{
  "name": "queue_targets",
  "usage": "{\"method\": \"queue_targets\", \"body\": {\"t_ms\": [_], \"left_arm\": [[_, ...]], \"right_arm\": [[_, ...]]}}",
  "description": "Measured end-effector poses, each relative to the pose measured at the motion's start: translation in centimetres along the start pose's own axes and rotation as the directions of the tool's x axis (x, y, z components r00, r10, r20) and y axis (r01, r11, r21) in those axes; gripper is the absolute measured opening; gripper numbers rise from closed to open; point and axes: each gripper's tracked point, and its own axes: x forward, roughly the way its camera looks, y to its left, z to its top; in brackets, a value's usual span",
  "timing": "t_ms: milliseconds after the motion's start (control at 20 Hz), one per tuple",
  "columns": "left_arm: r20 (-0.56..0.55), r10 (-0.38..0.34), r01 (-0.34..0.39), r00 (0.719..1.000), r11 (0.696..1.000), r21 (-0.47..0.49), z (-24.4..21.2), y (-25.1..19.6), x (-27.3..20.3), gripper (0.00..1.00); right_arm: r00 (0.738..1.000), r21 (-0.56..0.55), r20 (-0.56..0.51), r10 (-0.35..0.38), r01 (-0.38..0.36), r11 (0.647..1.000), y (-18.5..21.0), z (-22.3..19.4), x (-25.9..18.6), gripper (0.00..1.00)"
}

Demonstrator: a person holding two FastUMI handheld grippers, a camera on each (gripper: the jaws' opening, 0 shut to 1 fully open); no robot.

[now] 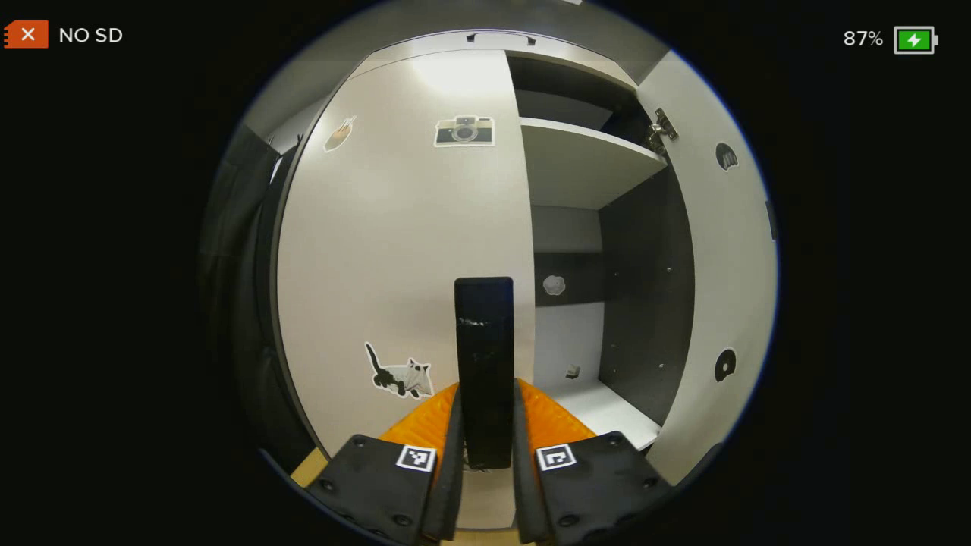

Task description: Open the right door of the double-door shoe cabinet with the right hand, and open the left door with the left hand.

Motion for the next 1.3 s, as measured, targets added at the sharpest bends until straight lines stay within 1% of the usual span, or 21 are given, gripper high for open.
{"method": "queue_targets", "body": {"t_ms": [100, 150, 300, 400, 550, 700, 850, 1050, 1150, 1300], "left_arm": [[0.005, -0.027, 0.027, 1.000, 1.000, 0.005, -0.1, 0.0, -0.8, 0.19], [0.012, -0.058, 0.058, 0.998, 0.998, 0.004, -0.2, 0.0, -1.2, 0.14], [0.020, -0.148, 0.149, 0.989, 0.989, -0.023, -0.2, 0.7, -4.7, 0.11], [0.032, -0.181, 0.182, 0.983, 0.982, -0.044, -0.2, 1.6, -7.2, 0.11], [0.042, -0.206, 0.207, 0.978, 0.978, -0.029, -0.4, 2.8, -10.3, 0.11], [0.045, -0.205, 0.208, 0.978, 0.977, -0.052, -0.3, 4.5, -12.6, 0.11], [0.045, -0.200, 0.202, 0.979, 0.978, -0.048, -0.4, 5.9, -14.4, 0.10], [0.053, -0.172, 0.173, 0.984, 0.985, -0.025, -0.1, 6.9, -16.6, 0.10], [0.063, -0.161, 0.164, 0.985, 0.986, -0.043, 0.1, 7.5, -17.0, 0.08], [0.071, -0.132, 0.135, 0.989, 0.990, -0.037, 0.0, 9.0, -17.7, 0.07]], "right_arm": [[1.000, -0.013, 0.002, 0.000, 0.000, 1.000, 0.3, 0.1, -0.2, 0.93], [1.000, -0.015, 0.002, 0.002, -0.002, 1.000, 0.6, 0.3, -0.2, 0.93], [1.000, -0.004, -0.001, 0.026, -0.026, 1.000, 2.4, 0.5, -1.0, 0.93], [0.999, -0.008, 0.002, 0.042, -0.042, 0.999, 3.7, 0.9, -1.2, 0.93], [0.998, -0.024, 0.007, 0.063, -0.063, 0.998, 5.7, 1.2, -2.2, 0.93], [0.996, -0.026, 0.025, 0.085, -0.084, 0.996, 7.6, 2.1, -2.8, 0.93], [0.994, -0.029, 0.032, 0.108, -0.107, 0.994, 9.3, 2.5, -3.0, 0.93], [0.990, -0.037, 0.022, 0.136, -0.135, 0.990, 11.1, 2.3, -3.1, 0.93], [0.989, -0.035, 0.021, 0.146, -0.145, 0.989, 11.9, 2.2, -3.3, 0.93], [0.987, -0.038, 0.018, 0.160, -0.160, 0.986, 12.8, 2.2, -3.2, 0.93]]}}
